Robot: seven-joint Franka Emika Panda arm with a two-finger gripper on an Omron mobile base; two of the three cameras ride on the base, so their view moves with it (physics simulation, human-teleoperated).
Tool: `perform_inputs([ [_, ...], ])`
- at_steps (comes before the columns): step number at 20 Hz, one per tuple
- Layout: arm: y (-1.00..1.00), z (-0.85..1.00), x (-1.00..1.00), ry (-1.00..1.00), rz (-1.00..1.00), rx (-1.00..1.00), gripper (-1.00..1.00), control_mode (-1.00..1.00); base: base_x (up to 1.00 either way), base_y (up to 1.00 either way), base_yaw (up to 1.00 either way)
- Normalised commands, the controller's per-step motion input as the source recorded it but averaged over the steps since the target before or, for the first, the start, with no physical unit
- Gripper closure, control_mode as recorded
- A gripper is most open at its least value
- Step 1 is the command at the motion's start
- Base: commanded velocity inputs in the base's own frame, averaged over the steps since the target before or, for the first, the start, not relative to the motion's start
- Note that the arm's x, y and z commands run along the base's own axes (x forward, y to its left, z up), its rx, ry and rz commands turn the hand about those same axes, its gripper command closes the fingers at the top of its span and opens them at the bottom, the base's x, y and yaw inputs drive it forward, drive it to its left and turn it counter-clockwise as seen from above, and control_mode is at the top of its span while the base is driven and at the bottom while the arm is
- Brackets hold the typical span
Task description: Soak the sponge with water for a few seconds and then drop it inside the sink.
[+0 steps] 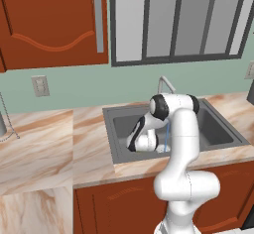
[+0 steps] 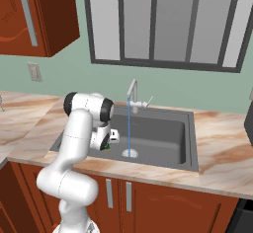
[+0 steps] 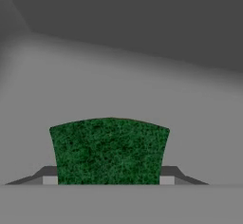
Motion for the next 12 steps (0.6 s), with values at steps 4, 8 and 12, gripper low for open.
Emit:
perform_inputs([
  [4,0.0,-0.19,0.0,0.0,0.0,0.0,1.0,-1.0,0.0,0.0,0.0],
  [8,0.0,-0.18,0.0,0.0,0.0,0.0,1.0,-1.0,0.0,0.0,0.0],
  [12,0.0,-0.1,0.0,0.0,0.0,0.0,1.0,-1.0,0.0,0.0,0.0],
])
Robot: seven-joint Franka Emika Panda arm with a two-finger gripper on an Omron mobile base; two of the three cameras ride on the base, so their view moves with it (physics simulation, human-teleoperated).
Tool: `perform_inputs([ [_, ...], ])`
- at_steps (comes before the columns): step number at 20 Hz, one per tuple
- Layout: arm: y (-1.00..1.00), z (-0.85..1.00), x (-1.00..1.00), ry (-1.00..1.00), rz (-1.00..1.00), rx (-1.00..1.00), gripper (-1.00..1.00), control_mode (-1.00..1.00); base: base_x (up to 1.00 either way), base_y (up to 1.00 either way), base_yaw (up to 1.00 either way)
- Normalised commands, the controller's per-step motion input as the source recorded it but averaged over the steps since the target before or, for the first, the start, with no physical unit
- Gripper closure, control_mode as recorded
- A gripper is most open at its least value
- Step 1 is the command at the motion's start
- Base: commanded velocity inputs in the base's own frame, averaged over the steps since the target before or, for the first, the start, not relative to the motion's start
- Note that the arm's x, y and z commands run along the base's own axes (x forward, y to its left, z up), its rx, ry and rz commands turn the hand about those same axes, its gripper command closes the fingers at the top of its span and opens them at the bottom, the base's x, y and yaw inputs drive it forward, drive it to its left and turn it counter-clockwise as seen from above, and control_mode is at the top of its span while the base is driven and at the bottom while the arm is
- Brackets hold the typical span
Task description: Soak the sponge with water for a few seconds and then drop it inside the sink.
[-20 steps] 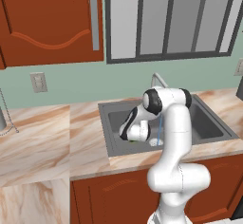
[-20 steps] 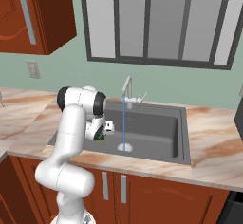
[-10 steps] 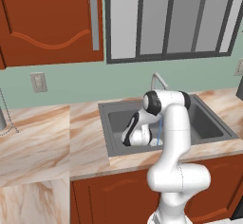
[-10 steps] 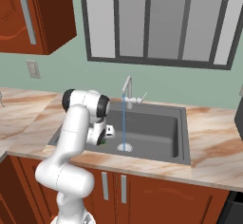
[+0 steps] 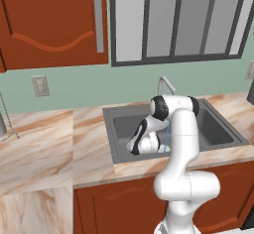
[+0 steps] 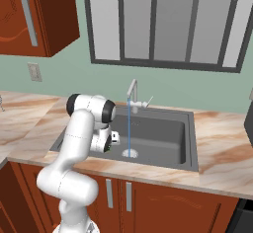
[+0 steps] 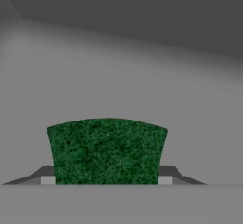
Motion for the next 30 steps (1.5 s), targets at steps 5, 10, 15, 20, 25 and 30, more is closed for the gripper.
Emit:
perform_inputs([
  [5,0.01,-0.01,0.0,0.0,0.0,0.0,1.0,-1.0,0.0,0.0,0.0],
  [10,0.04,0.0,0.0,0.0,0.0,0.0,-1.0,-1.0,0.0,0.0,0.0],
  [15,0.01,0.0,0.0,0.0,0.0,0.0,-1.0,-1.0,0.0,0.0,0.0],
  [20,0.0,0.0,0.02,0.0,0.0,0.0,-1.0,-1.0,0.0,0.0,0.0],
  [25,0.0,0.06,0.02,0.0,0.0,0.0,-1.0,-1.0,0.0,0.0,0.0],
  [30,0.0,0.51,0.0,0.0,0.0,0.0,-1.0,-1.0,0.0,0.0,0.0],
])
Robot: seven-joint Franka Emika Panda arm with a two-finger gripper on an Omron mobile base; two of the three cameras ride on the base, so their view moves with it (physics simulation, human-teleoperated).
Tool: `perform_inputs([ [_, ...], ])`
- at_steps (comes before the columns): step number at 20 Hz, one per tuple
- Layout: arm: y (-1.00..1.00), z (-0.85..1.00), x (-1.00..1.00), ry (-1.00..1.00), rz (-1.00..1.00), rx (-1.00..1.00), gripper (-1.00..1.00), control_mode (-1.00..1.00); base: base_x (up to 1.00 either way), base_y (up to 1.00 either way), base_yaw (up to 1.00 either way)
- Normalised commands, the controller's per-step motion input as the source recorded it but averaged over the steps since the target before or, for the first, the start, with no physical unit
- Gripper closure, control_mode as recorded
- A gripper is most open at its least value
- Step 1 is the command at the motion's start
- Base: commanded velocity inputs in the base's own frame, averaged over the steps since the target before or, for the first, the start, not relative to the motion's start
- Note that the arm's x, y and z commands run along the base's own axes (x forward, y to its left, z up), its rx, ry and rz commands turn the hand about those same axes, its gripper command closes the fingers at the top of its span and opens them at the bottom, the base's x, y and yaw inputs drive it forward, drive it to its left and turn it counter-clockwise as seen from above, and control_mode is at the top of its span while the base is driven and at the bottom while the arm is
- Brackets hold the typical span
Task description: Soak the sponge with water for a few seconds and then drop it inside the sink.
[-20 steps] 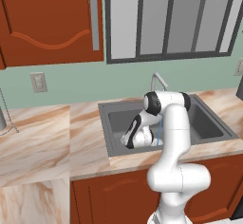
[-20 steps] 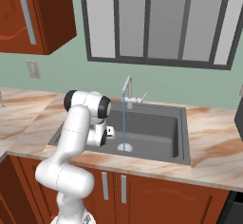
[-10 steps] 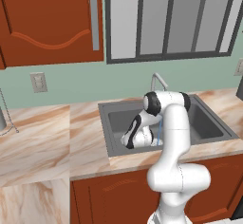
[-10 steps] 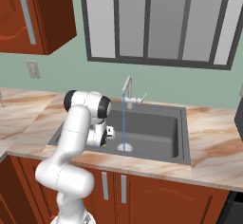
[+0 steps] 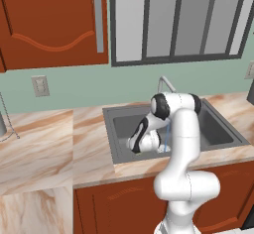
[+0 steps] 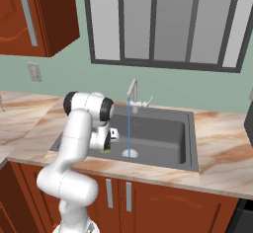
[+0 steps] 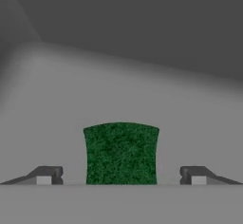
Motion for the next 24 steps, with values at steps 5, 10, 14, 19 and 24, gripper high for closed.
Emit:
perform_inputs([
  [5,0.0,0.73,-0.16,0.02,0.0,0.0,-1.0,-1.0,0.0,0.0,0.0],
  [10,0.0,0.72,-0.16,0.05,0.0,0.0,-1.0,-1.0,0.0,0.0,0.0],
  [14,0.0,0.68,-0.07,0.07,0.0,0.0,-1.0,-1.0,0.0,0.0,0.0],
  [19,0.0,0.75,-0.01,0.05,0.0,0.0,-1.0,-1.0,0.0,0.0,0.0],
  [24,0.0,0.79,0.0,0.08,0.0,0.0,-1.0,-1.0,0.0,0.0,0.0],
])
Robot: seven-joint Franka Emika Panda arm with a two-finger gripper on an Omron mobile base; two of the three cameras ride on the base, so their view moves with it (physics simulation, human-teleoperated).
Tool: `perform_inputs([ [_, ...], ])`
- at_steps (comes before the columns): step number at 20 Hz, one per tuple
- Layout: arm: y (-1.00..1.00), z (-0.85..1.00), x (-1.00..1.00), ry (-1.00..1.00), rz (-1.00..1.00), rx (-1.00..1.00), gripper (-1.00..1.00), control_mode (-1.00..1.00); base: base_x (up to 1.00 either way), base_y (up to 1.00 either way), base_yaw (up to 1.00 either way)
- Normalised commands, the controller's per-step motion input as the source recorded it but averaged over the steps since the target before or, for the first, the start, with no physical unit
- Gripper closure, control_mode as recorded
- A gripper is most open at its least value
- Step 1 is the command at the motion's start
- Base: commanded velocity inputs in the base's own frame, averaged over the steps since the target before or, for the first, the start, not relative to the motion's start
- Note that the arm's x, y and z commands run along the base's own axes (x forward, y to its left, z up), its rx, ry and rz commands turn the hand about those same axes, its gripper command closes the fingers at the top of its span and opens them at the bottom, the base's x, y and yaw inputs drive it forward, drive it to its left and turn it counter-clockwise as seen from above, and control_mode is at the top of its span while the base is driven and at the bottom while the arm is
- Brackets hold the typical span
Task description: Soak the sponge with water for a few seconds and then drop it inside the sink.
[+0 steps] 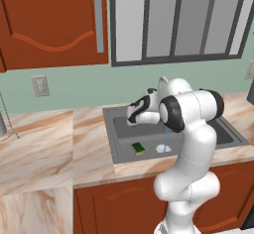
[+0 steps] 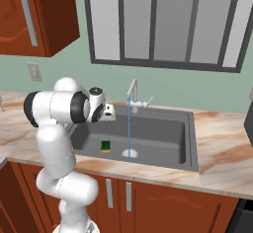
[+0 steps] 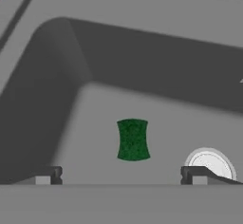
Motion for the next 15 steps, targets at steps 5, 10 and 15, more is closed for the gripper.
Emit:
perform_inputs([
  [5,0.0,0.78,-0.02,0.11,0.0,0.0,-1.0,-1.0,0.0,0.0,0.0],
  [10,0.03,0.66,-0.18,0.13,0.0,0.0,-1.0,-1.0,0.0,0.0,0.0],
  [15,0.06,0.6,-0.28,0.1,0.0,0.0,-1.0,-1.0,0.0,0.0,0.0],
])
